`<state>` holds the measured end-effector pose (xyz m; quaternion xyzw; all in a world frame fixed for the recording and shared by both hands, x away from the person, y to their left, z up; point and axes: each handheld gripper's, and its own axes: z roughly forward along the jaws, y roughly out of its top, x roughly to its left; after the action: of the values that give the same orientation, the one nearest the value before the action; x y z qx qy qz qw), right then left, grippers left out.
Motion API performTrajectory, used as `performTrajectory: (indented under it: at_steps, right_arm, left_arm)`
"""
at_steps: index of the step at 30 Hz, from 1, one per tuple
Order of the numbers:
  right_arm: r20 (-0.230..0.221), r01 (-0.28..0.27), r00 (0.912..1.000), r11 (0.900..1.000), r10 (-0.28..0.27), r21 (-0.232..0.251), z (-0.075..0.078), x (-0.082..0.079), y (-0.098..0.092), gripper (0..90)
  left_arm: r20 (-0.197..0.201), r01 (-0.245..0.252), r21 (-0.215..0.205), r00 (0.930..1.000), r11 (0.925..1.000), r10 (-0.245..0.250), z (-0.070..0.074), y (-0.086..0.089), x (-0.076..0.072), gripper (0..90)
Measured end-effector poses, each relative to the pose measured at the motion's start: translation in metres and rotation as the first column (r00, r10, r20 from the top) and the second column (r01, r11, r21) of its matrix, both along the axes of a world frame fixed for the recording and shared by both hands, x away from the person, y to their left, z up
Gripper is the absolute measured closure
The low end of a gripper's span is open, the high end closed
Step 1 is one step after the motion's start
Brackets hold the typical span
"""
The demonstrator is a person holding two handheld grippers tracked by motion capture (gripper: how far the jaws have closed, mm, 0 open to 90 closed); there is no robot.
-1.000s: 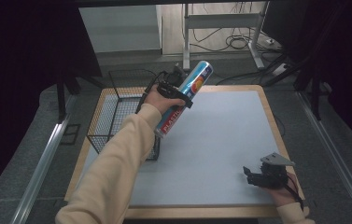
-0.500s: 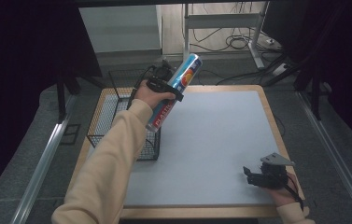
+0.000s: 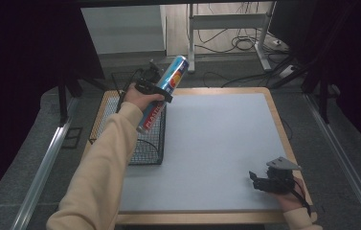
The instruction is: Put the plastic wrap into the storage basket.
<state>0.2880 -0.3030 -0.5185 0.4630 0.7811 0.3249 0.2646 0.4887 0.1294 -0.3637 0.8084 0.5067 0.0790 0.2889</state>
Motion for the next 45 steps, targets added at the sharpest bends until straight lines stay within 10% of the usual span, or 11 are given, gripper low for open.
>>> performTrajectory:
  at_steps: [21, 45]
  right_arm:
    - [-0.008, -0.003, 1.0, 1.0, 0.003, -0.002, -0.002, 0.001, 0.002, 12.5]
    - [-0.006, -0.006, 1.0, 1.0, 0.006, -0.001, -0.002, 0.001, 0.001, 12.5]
  left_arm:
    - [-0.047, -0.052, 0.042, 0.9975, 0.9978, 0.054, -0.027, 0.034, 0.005, 31.5]
    - [-0.106, -0.047, 0.111, 0.9927, 0.9927, 0.058, -0.052, 0.033, 0.014, 31.6]
